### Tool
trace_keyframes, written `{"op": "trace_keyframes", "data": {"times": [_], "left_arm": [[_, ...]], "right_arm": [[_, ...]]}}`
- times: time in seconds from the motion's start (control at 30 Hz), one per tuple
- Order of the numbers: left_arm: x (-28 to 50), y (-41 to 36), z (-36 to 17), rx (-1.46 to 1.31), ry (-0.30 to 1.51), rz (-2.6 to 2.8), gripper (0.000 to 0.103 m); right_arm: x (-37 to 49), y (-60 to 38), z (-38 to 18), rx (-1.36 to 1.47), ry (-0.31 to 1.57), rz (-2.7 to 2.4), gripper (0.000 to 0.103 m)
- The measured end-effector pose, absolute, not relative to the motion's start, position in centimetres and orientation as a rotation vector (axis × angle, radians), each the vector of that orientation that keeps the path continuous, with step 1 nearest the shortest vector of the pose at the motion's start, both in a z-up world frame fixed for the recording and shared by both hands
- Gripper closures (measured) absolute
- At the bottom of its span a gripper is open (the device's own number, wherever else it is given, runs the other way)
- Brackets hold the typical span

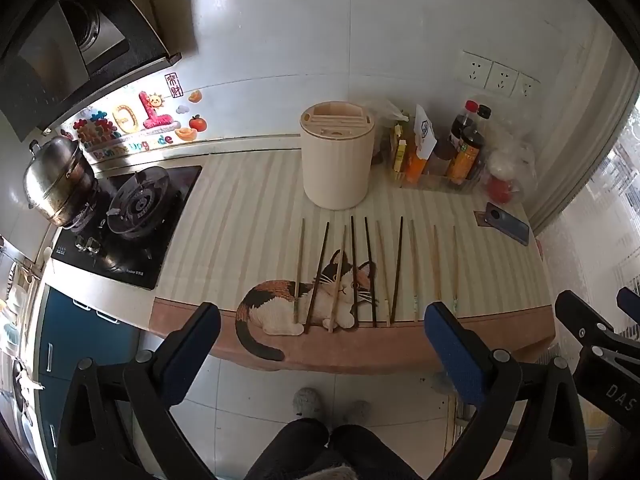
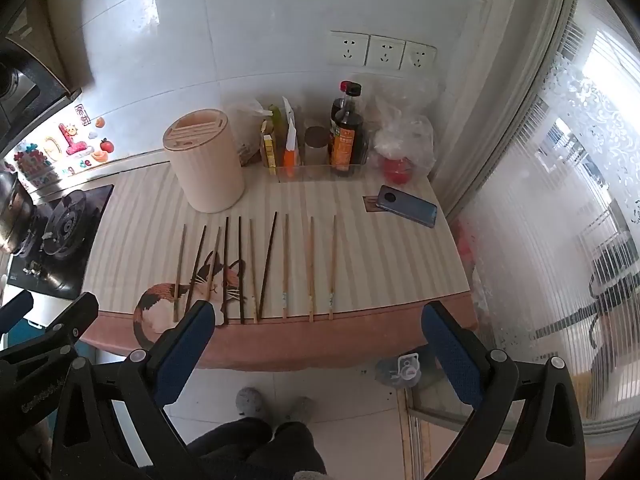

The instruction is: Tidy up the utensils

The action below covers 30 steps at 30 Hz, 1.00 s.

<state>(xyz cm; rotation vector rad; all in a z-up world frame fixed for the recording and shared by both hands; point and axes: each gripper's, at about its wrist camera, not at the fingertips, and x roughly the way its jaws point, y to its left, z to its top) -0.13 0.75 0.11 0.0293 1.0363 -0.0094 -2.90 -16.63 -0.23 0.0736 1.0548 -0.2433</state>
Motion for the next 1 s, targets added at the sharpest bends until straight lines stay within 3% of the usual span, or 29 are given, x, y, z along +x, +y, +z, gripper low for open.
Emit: {"op": "trace_keyframes", "data": {"times": [1.0], "left_arm": [[-0.2,0.8,1.4,0.024,1.013,-0.02,0.0]], "right_arm": [[-3.1,-15.9,1.1,0.064,1.036,-0.244,0.0]]}}
